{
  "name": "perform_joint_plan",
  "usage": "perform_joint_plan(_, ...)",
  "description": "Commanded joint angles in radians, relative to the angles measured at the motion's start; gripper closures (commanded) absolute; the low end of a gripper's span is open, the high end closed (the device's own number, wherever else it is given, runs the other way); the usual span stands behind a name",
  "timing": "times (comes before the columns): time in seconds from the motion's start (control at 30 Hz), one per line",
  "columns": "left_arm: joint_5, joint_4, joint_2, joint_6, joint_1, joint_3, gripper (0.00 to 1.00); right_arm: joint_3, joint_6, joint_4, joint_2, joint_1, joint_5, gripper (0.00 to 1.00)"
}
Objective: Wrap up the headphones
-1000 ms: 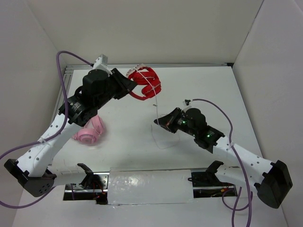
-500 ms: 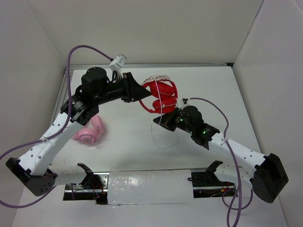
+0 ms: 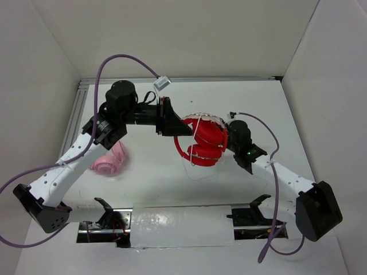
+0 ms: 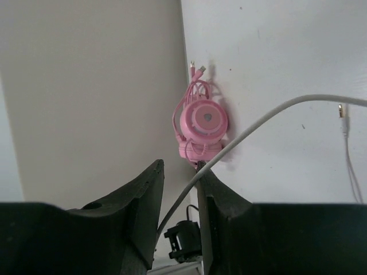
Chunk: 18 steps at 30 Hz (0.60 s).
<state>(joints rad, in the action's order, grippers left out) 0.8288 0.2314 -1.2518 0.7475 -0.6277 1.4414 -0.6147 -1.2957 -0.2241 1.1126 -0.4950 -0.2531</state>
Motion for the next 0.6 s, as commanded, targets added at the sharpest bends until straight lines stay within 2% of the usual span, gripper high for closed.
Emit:
perform_joint_plan(0.0,0.161,-0.098,-0.017,-0.008,-0.02,0.022,1.0,-0.013,-0.063,-0.176,0.071,0.029,-0.081,0.63)
perform_joint_plan(0.1,0.194,-0.067,-0.023,-0.02,-0.036,0.019,1.0,-0.029,-0.14,-0.291,0.154,0.058,-0.126,0.64)
perform_joint_plan(0.2,0.162,-0.037,0.0,-0.028,-0.059,-0.021,1.0,-0.045,-0.209,-0.446,0.225,0.078,-0.146,0.65)
perform_joint_plan(0.37,0.125,-0.026,0.078,-0.025,-0.087,-0.096,1.0,-0.068,-0.255,-0.543,0.266,0.096,-0.091,0.66)
perform_joint_plan(0.5,0.075,-0.018,0.127,-0.016,-0.118,-0.153,1.0,-0.08,-0.339,-0.708,0.308,0.119,-0.081,0.68)
perform_joint_plan(0.57,0.053,-0.003,0.144,-0.016,-0.127,-0.165,1.0,-0.098,-0.375,-0.765,0.34,0.119,-0.078,0.72)
